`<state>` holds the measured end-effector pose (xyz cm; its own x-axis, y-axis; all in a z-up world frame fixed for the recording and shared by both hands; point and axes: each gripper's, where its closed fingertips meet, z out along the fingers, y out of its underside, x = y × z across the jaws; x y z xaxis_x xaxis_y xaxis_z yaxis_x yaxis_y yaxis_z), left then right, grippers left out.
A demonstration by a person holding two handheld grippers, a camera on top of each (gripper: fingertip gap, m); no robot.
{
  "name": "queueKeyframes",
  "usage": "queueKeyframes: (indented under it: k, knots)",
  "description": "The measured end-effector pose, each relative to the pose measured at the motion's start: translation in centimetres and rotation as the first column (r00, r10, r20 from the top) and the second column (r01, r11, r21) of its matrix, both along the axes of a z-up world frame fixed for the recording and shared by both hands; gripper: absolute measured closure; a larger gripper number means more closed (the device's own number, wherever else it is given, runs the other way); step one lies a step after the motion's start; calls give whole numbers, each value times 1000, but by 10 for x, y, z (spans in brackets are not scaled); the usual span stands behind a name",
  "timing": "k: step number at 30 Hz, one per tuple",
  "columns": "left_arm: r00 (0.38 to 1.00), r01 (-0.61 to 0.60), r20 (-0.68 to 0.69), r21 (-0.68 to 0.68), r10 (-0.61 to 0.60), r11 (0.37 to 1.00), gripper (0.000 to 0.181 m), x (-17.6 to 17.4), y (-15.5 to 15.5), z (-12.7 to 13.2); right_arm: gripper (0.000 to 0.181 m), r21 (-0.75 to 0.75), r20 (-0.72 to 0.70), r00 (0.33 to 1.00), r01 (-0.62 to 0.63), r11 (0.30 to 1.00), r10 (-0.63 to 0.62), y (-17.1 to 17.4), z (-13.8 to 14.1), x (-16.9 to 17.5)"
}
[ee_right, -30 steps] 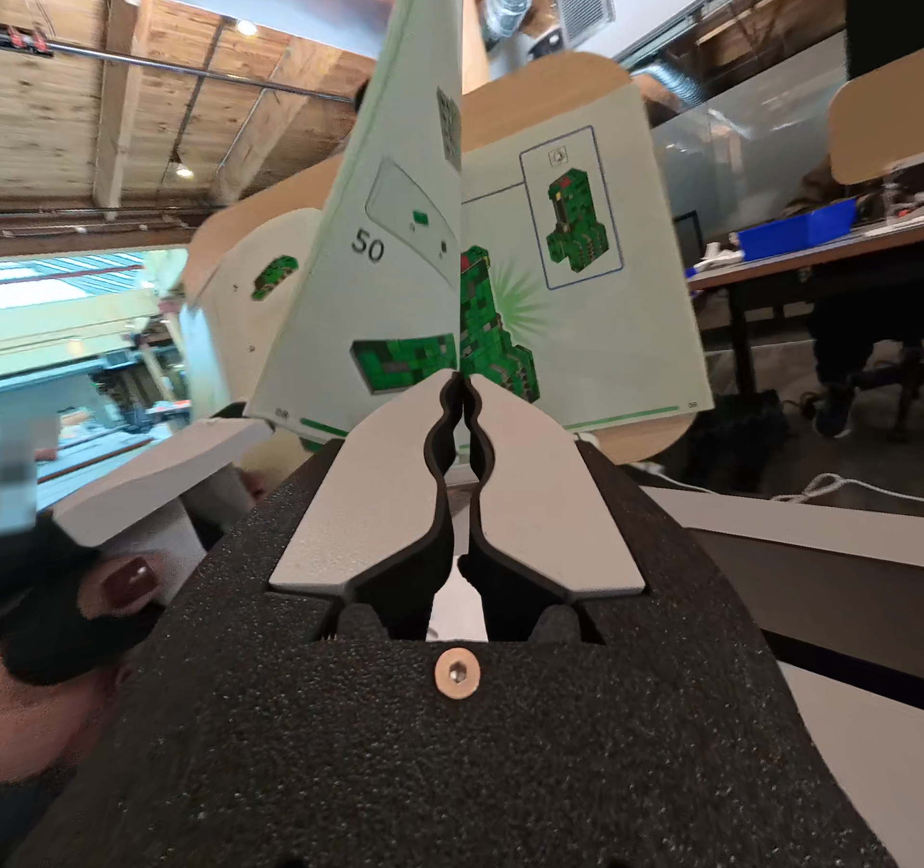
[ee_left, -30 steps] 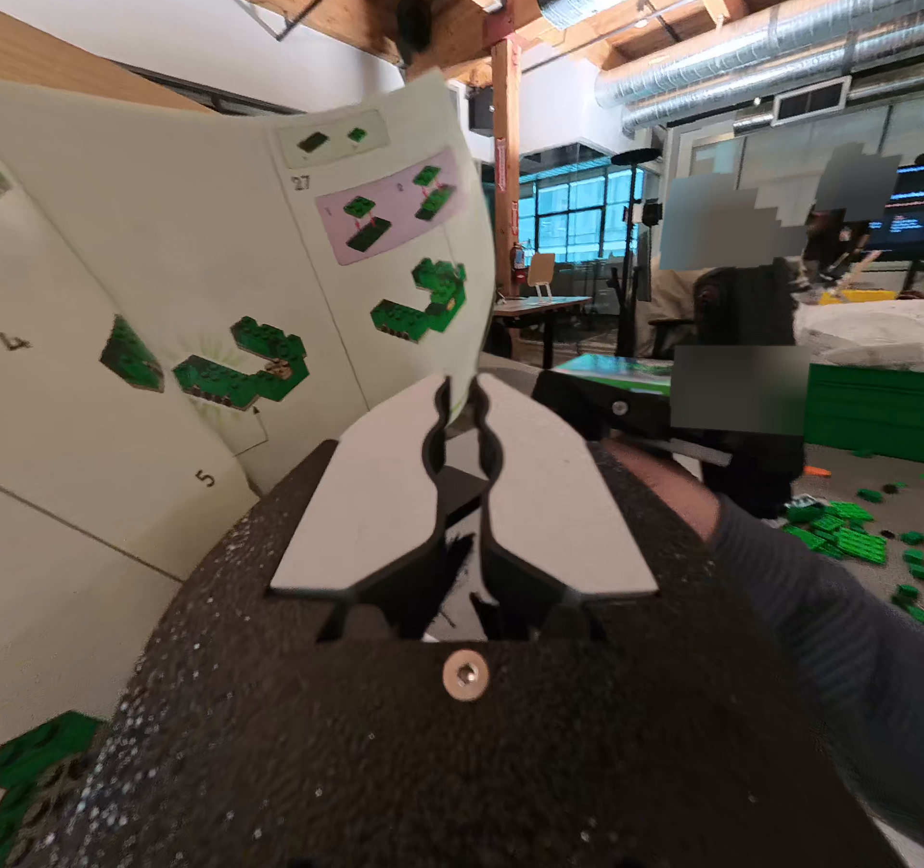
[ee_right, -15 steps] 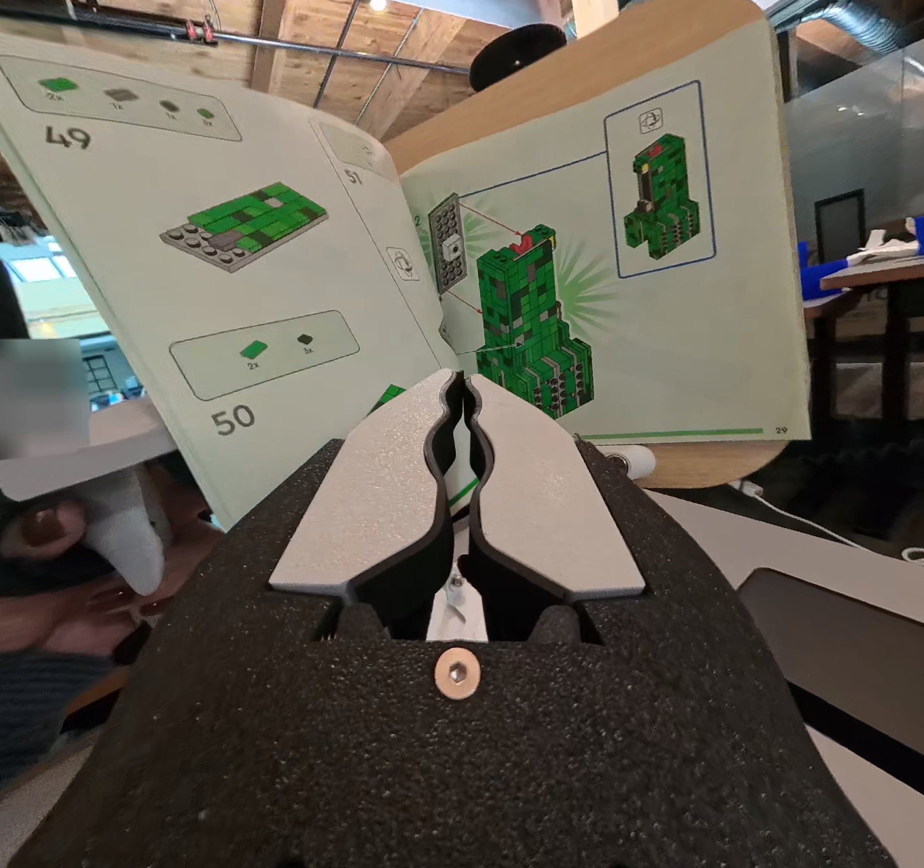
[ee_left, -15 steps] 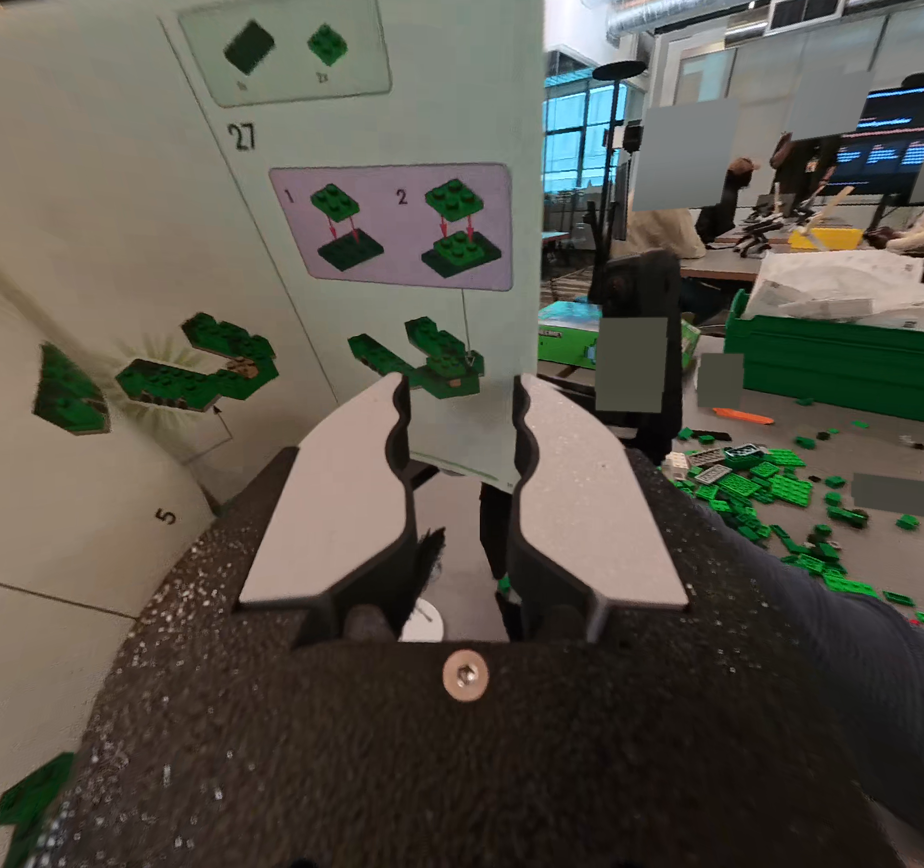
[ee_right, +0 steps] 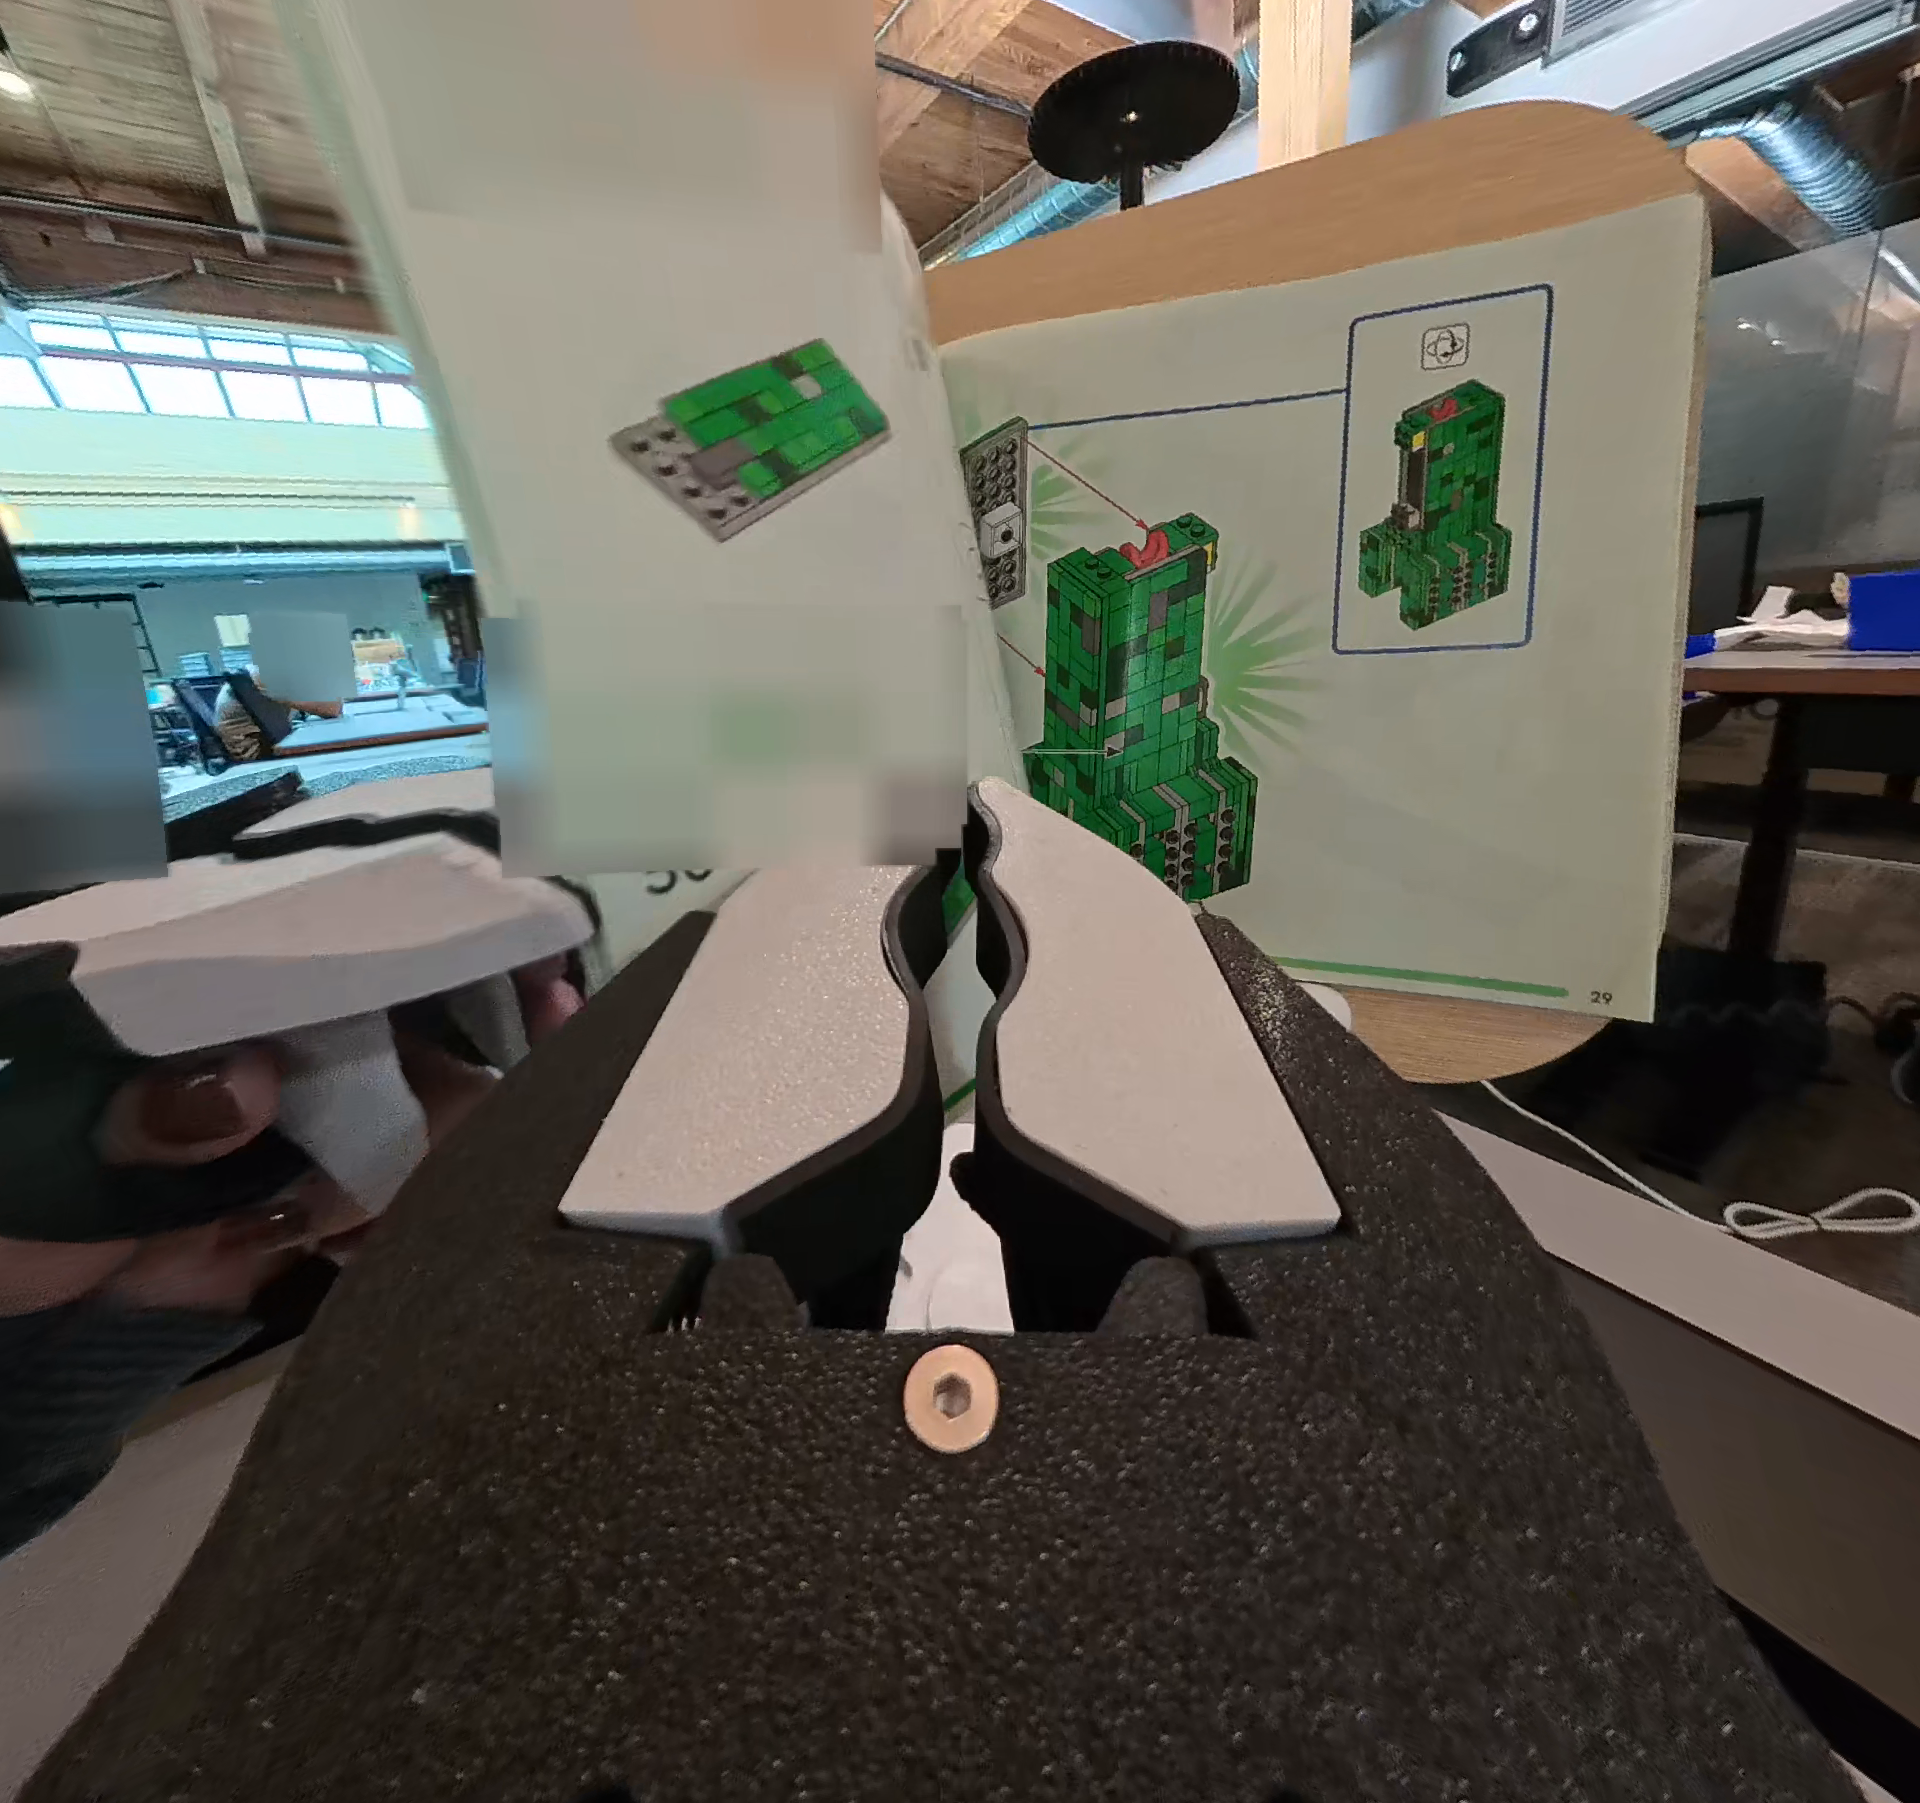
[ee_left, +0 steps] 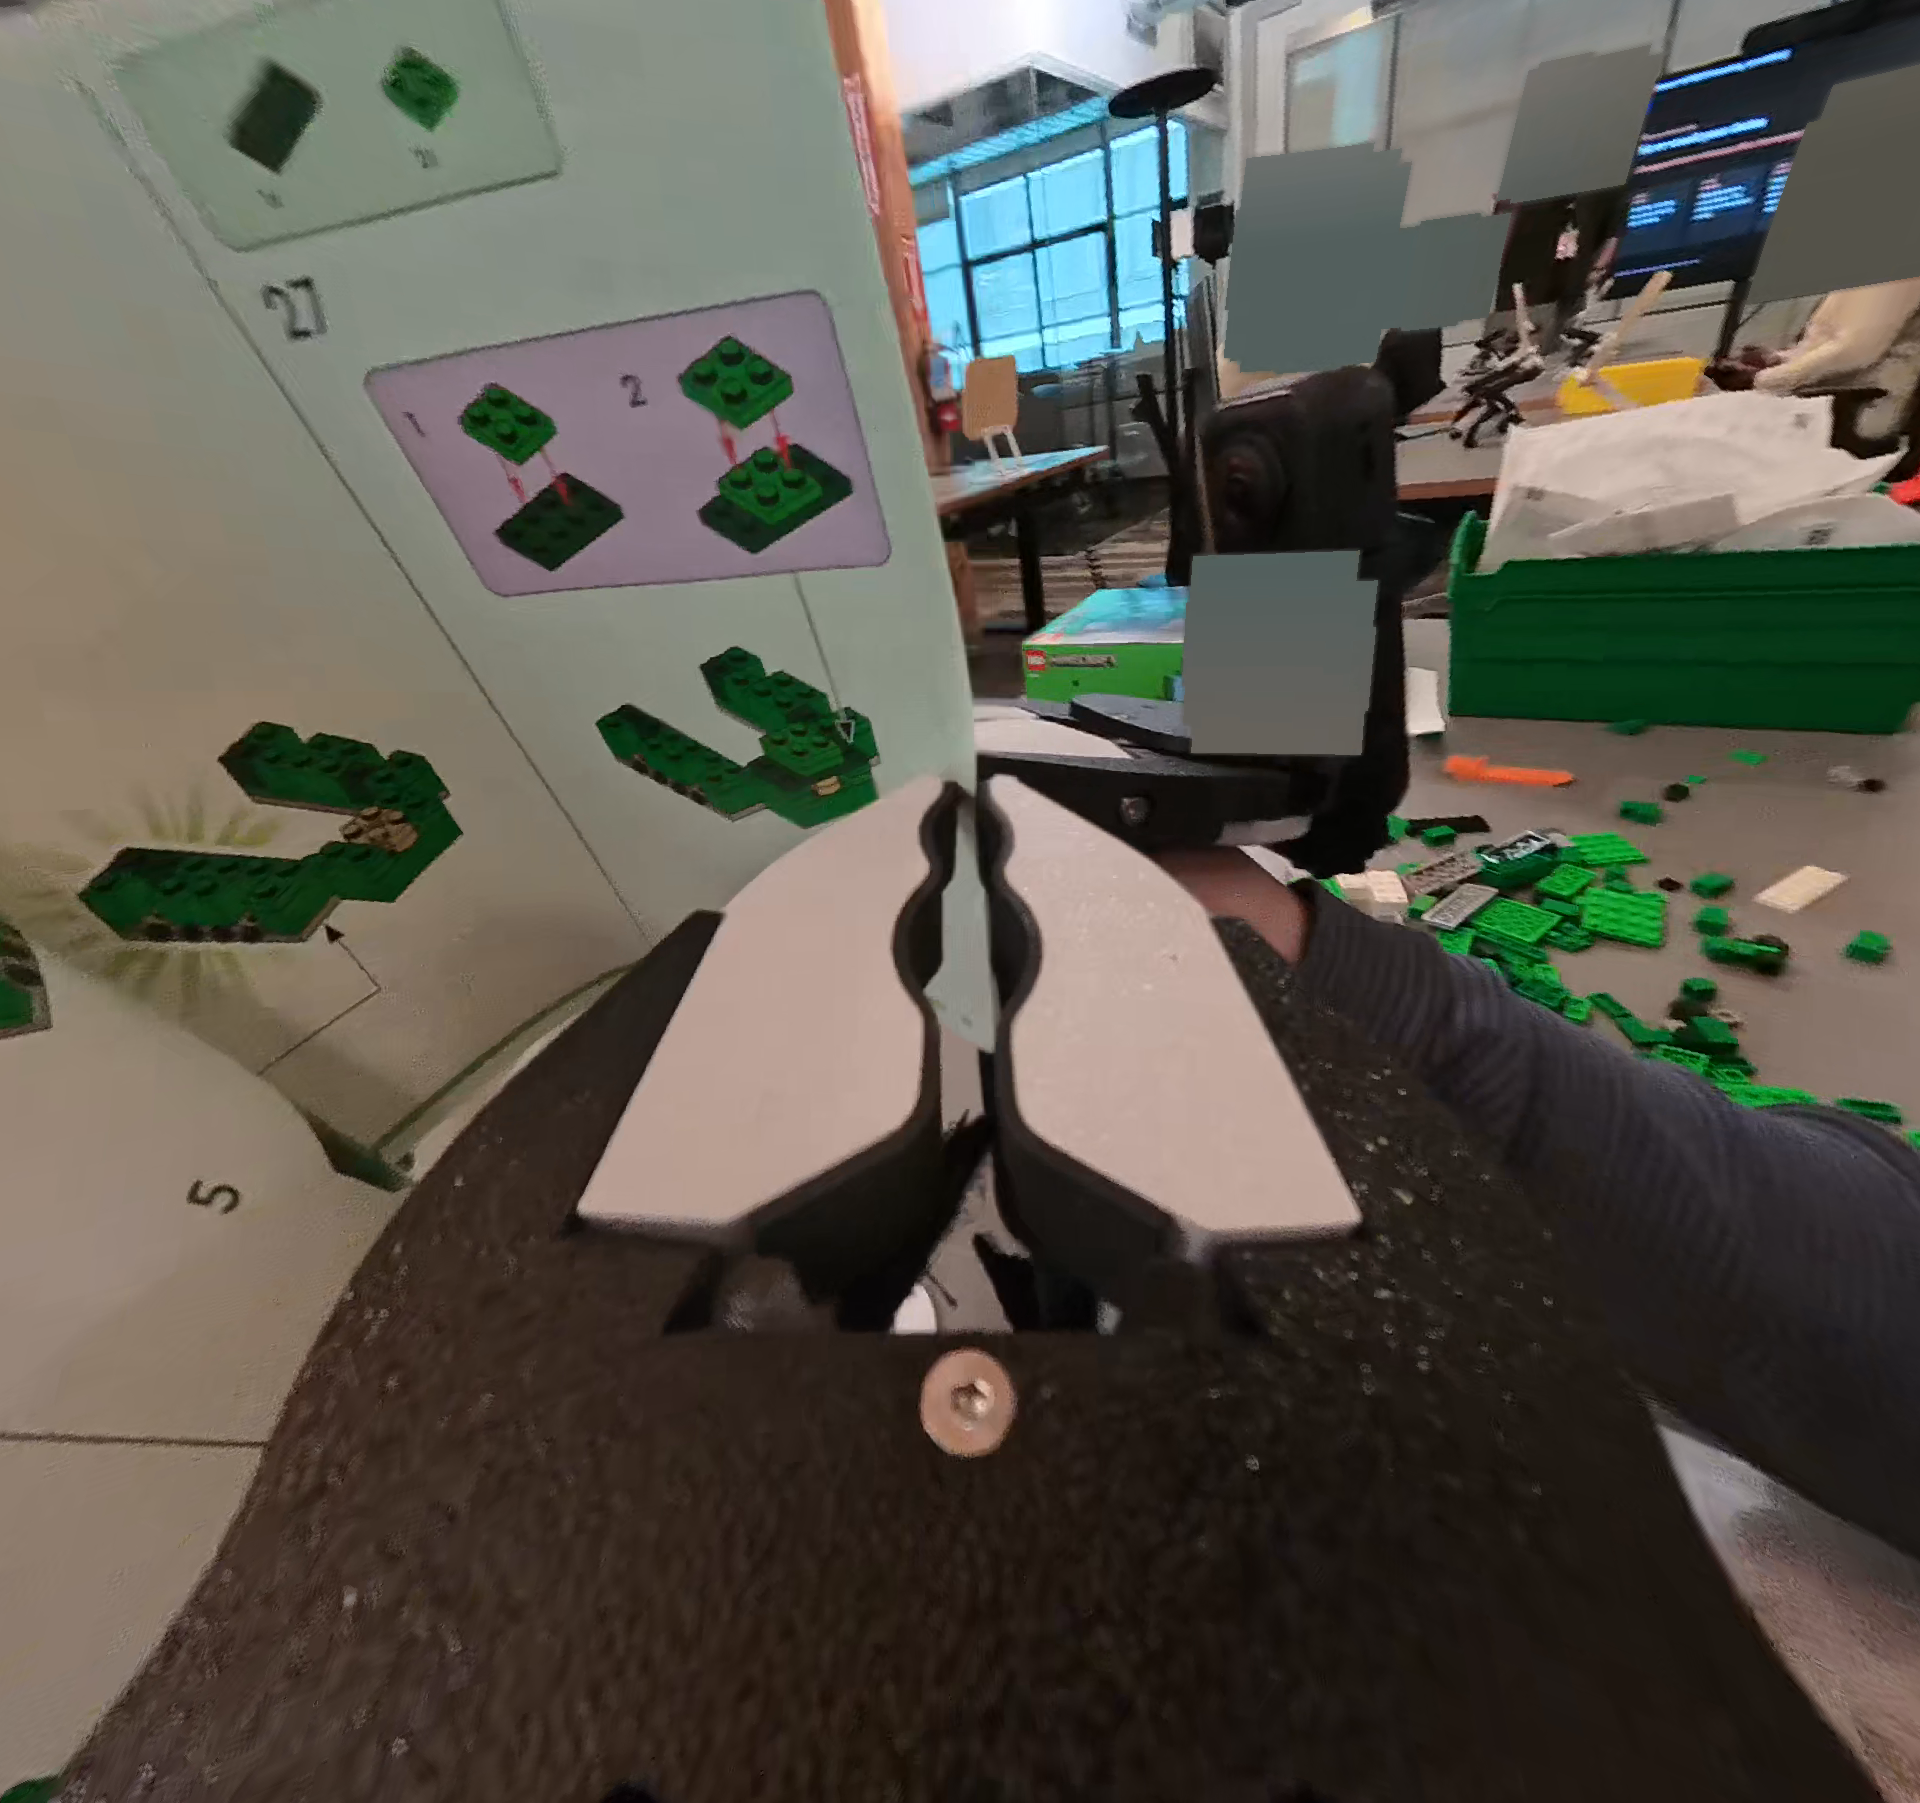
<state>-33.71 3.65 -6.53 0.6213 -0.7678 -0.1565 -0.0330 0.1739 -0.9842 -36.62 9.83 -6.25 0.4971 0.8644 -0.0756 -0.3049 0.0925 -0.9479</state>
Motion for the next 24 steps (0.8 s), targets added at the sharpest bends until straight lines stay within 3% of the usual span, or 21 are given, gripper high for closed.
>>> queueKeyframes:
  k: [7,12,18,21,24]
  knots:
    - [991,-27,131,12,26,1000,181,-8,6,13,181,4,-9,1000,-11,1000,11,-1,1,3]
    - [968,-63,244,-9,63,998,181,-19,13,21,179,70,6,994,-108,992,108,-13,4,7]
    - [937,-18,349,-47,34,999,181,-22,16,25,128,119,102,950,-306,945,295,-40,2,8]
    - [925,29,379,-57,-5,998,181,-19,15,25,116,134,214,940,-299,945,267,-43,-8,1]
    - [910,83,411,-56,-53,995,181,-16,12,27,115,149,226,931,-324,934,287,-48,-9,-4]
